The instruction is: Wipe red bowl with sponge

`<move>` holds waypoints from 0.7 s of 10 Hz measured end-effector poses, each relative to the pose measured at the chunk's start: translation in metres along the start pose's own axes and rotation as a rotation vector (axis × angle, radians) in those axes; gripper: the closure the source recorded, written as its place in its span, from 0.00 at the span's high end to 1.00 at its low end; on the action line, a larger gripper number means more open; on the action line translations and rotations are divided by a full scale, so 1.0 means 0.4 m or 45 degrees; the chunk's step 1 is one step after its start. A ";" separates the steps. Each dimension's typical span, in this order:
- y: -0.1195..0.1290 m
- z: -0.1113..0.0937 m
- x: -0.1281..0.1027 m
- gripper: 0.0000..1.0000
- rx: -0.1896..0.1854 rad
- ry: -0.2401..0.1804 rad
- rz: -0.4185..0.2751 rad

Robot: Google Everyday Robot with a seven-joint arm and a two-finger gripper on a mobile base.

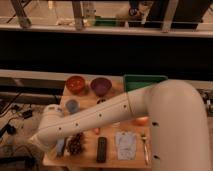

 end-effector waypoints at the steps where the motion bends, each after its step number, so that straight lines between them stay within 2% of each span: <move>1: -0.019 0.020 0.007 0.80 0.007 0.007 -0.003; 5: -0.033 0.081 0.033 0.80 -0.015 0.015 -0.033; 7: -0.043 0.102 0.073 0.80 -0.031 0.040 -0.069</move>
